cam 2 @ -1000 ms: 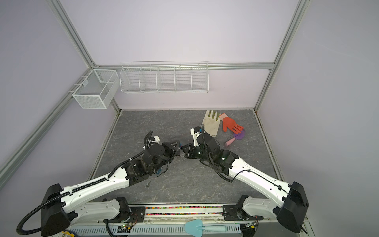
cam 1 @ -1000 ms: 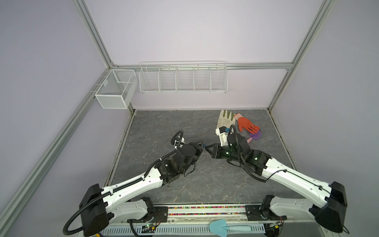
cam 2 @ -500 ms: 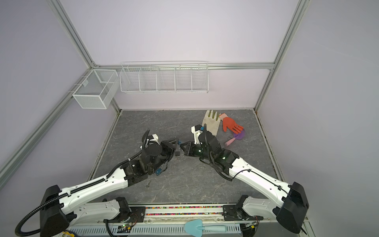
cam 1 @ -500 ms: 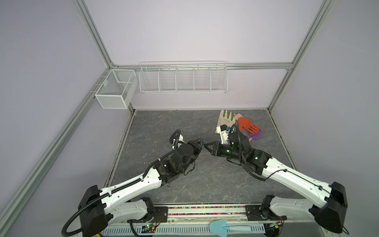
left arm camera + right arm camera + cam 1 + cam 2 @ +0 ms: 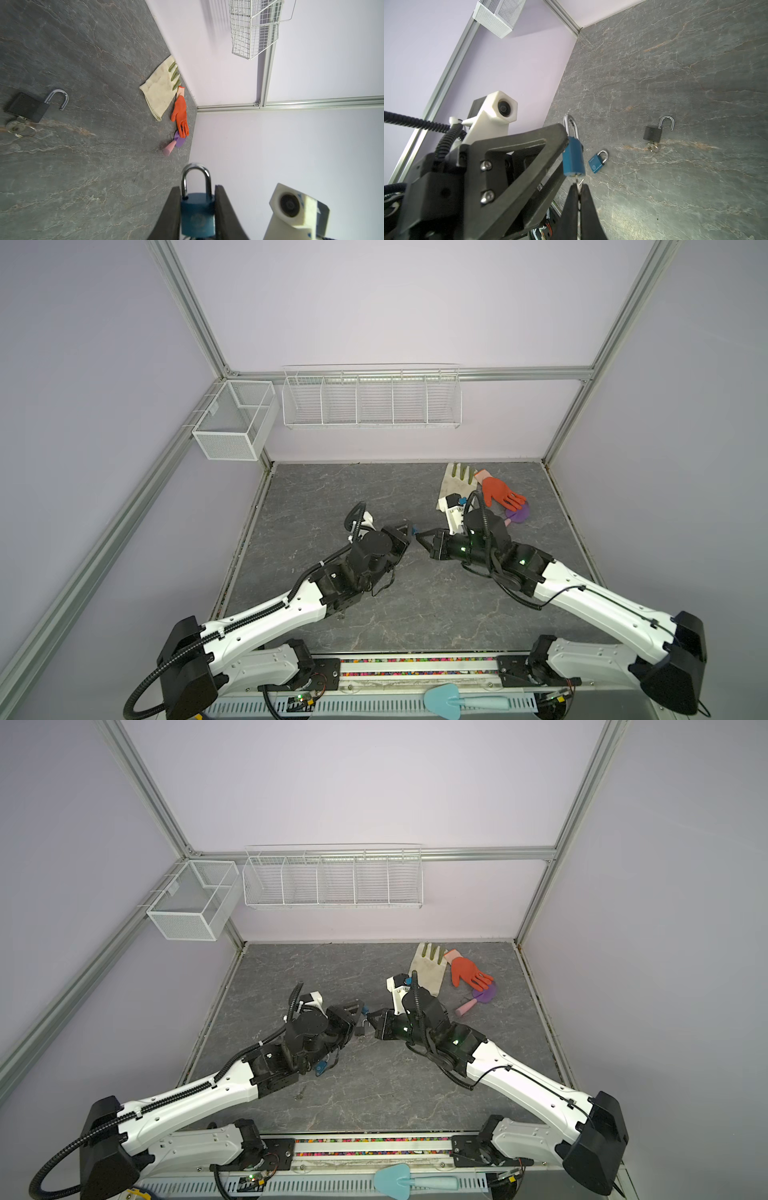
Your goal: Unlock with the key
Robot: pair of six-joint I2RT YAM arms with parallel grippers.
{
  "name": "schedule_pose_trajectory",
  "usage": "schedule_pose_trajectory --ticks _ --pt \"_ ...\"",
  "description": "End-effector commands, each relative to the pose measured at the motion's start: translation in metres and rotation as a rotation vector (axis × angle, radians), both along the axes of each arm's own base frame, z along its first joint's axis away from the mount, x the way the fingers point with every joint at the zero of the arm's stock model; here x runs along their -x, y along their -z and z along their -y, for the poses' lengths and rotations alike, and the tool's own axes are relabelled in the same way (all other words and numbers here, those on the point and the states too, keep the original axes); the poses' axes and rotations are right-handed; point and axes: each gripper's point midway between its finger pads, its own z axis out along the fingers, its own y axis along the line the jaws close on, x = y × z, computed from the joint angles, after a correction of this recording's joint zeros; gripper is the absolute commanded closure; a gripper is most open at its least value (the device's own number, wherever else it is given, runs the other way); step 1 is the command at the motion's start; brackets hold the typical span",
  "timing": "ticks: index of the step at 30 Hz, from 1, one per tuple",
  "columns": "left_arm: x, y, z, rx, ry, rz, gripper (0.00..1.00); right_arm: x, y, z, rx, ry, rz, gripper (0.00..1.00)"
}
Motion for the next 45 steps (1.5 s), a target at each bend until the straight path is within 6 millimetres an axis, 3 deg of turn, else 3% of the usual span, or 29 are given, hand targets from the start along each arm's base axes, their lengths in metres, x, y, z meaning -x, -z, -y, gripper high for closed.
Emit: schedule_pose_trajectory --ticks 1,17,23,45 --pt "0.016 -0.023 0.021 0.059 0.124 0.005 0.72 -0.005 -0.019 -0.004 -0.019 0.001 0.076 0.94" --pt "0.008 -0.018 0.002 -0.010 0.061 0.004 0.57 -0.005 -0.009 -0.003 0.023 -0.009 0.084 0.93" --pt "0.002 -0.012 -0.005 -0.105 0.043 -0.024 0.57 -0.003 -0.008 -0.007 0.094 -0.026 0.140 0.94" --pt "-0.005 -0.003 0.010 -0.134 0.078 -0.062 0.64 0.000 -0.003 -0.003 0.363 -0.025 0.323 0.94"
